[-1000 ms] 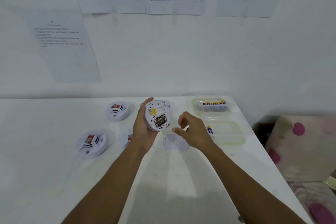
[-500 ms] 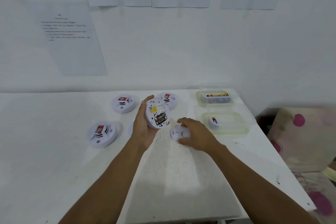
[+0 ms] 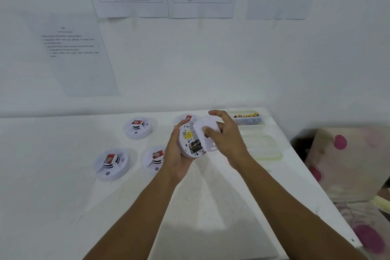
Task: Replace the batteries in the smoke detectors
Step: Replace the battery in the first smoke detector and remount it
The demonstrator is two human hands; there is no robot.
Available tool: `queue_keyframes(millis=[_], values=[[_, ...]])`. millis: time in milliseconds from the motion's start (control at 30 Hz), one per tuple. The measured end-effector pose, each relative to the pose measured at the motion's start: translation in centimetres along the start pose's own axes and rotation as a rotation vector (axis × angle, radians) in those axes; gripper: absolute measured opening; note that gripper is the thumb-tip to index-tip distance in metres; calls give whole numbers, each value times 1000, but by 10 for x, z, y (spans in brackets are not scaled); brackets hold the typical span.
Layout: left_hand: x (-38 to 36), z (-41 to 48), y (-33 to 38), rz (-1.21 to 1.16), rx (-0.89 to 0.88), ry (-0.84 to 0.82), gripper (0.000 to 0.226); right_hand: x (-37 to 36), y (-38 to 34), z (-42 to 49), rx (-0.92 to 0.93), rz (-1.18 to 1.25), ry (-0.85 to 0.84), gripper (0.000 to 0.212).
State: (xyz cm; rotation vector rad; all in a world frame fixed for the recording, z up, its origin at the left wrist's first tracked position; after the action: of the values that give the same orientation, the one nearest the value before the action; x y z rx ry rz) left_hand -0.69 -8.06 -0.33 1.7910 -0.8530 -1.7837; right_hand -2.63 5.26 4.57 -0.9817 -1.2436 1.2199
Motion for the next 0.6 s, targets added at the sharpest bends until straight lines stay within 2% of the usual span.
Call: queue_keyframes(millis=[133, 200, 267, 367, 433, 600], values=[[-9, 3, -5, -50, 13, 3, 51, -6, -8, -6, 140, -109, 60, 43], [-11, 3, -4, -53, 13, 5, 59, -4, -10, -7, 207, -233, 146, 48], [-10, 4, -4, -65, 20, 17, 63, -3, -10, -7, 293, -377, 183, 43], [-8, 3, -4, -98, 25, 31, 55, -11, -7, -8, 418, -504, 91, 30], [-5, 3, -4, -91, 43, 58, 44, -15, -6, -11, 445, -532, 49, 37], [-3, 3, -2, -71, 32, 57, 44, -20, -10, -18, 496, -541, 31, 37]])
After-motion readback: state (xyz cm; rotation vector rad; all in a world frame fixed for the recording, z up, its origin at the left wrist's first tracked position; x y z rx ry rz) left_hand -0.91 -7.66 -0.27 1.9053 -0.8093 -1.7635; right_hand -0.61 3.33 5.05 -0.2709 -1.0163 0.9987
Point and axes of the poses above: each hand's wrist, its own z-axis towards the middle knuckle, its own x-axis out of the back of the hand, y = z × x, the point moved 6 cm from there along z, towards the middle knuckle
